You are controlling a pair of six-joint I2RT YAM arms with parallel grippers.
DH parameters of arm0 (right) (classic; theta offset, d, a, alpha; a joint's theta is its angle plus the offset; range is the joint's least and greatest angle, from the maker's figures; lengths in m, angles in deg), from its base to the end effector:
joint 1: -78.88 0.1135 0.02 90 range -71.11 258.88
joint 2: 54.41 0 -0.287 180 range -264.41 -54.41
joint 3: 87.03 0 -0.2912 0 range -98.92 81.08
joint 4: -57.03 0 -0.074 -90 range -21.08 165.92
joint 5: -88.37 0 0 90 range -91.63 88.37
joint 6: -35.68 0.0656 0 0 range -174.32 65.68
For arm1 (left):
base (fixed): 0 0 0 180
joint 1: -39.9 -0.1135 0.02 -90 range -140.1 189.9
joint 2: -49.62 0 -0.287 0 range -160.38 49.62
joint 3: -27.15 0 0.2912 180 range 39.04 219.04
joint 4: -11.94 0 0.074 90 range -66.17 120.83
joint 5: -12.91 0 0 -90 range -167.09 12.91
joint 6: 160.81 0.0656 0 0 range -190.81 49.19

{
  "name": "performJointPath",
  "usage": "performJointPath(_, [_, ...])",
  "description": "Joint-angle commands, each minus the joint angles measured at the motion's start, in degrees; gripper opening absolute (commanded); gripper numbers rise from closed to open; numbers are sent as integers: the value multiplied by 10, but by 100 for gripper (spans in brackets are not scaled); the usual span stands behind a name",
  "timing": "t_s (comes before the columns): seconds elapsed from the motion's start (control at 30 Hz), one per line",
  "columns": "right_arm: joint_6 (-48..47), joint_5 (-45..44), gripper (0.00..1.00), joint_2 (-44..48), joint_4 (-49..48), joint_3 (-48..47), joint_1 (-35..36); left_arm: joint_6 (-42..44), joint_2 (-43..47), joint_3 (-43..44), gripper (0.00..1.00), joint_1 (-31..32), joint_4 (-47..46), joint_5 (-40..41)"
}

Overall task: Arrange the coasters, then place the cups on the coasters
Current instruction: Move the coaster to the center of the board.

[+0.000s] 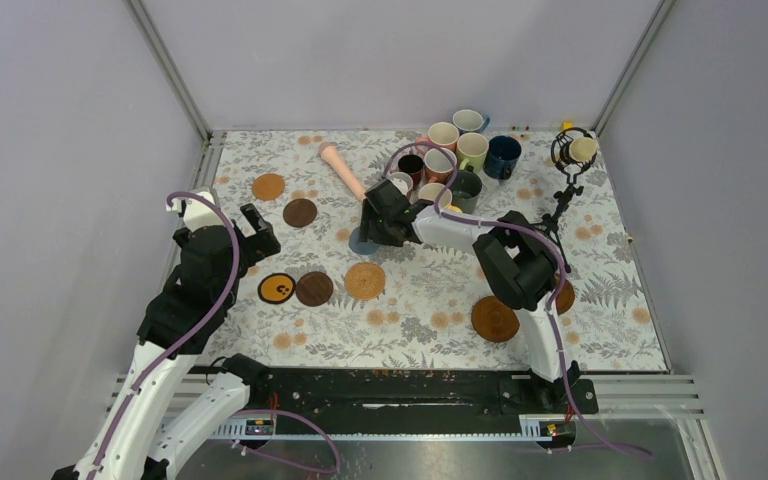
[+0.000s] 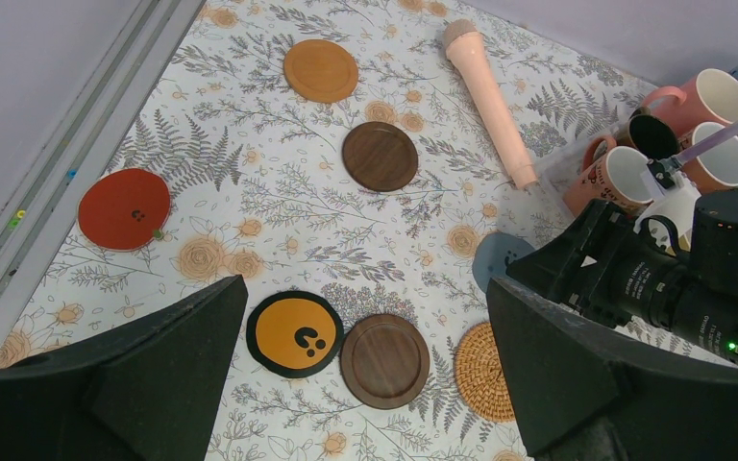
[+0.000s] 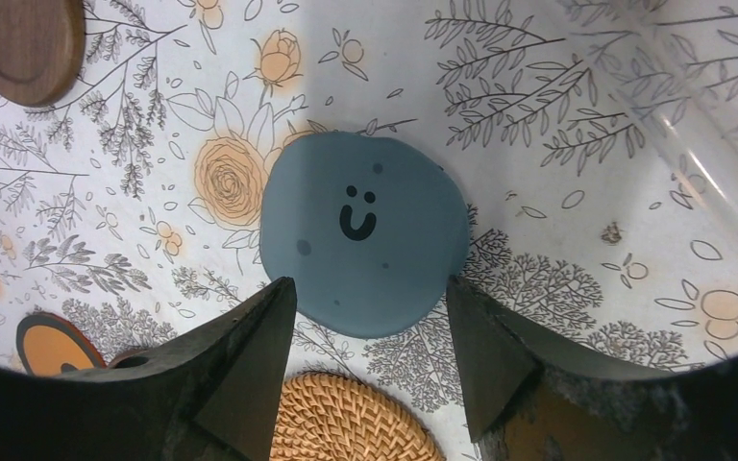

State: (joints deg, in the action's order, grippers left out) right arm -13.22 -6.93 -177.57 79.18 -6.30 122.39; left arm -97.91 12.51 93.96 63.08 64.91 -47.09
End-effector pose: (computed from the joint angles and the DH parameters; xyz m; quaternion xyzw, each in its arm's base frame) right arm 0.3958 0.3673 0.1355 -0.0022 0.9265 0.2199 0.3054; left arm 0.1639 -0.0345 0.3793 -0.1699 0.8014 -0.0300 0.5727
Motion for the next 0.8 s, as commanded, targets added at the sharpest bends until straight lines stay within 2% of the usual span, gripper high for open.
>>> performJointPath(0.0, [15,14,66,-20,17,-25,8,-4,1,2,99,-2,-17,-3])
performJointPath(0.5, [20,25,65,-41,17,-52,18,1,4,1,99,-2,-18,-4])
performJointPath(0.77, [-20,35,66,-5,32,-56,17,-1,-10,0,99,-2,-18,2])
